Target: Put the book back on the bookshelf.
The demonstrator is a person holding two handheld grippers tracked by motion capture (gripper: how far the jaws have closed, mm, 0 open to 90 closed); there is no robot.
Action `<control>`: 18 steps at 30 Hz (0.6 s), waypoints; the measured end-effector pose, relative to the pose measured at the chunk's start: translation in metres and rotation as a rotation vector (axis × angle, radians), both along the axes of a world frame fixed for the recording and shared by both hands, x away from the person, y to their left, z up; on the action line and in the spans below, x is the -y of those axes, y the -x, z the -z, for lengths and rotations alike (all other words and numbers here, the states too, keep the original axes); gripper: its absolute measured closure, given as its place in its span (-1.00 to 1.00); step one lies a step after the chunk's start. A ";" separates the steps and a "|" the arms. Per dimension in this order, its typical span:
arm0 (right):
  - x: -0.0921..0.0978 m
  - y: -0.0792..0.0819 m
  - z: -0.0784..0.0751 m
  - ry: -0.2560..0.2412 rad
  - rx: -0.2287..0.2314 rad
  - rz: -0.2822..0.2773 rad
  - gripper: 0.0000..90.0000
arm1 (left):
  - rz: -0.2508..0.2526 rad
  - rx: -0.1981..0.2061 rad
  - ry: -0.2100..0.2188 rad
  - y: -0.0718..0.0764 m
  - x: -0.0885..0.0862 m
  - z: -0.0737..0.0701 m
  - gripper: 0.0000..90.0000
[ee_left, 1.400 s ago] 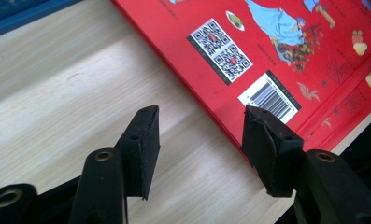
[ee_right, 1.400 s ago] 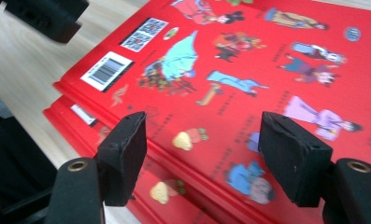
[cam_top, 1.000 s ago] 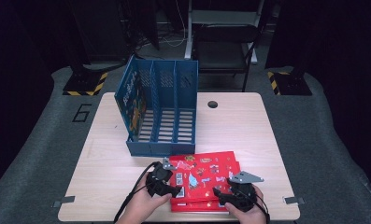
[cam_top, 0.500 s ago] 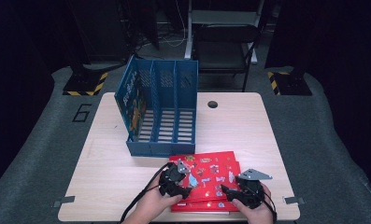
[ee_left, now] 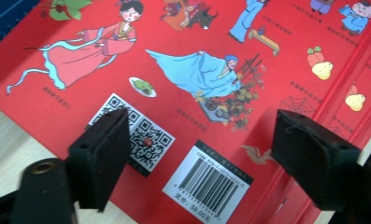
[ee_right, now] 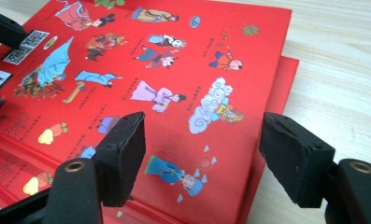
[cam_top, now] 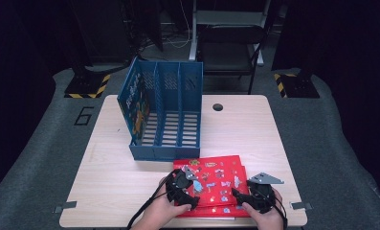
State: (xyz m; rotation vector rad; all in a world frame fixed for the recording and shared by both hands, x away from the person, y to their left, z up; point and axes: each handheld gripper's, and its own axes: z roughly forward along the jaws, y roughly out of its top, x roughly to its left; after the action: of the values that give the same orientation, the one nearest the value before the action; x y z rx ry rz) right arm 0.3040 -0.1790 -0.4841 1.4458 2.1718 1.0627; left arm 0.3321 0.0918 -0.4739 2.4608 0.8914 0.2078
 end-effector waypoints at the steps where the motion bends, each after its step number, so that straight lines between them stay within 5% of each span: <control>1: 0.001 0.000 0.000 -0.004 0.000 0.005 -0.31 | 0.001 0.002 0.004 0.000 0.000 0.000 -0.66; 9: 0.002 -0.003 0.004 -0.015 -0.028 -0.008 -0.33 | -0.044 0.001 0.007 -0.003 -0.009 -0.002 -0.46; 18: -0.001 -0.003 0.008 -0.033 -0.044 0.018 -0.42 | -0.100 -0.026 0.019 -0.004 -0.028 0.000 -0.46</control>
State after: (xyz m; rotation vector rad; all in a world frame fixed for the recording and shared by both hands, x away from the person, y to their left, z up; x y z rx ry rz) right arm 0.3074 -0.1778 -0.4916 1.5135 2.1767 1.0756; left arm 0.3356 0.1195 -0.4737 2.4086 1.0242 0.2010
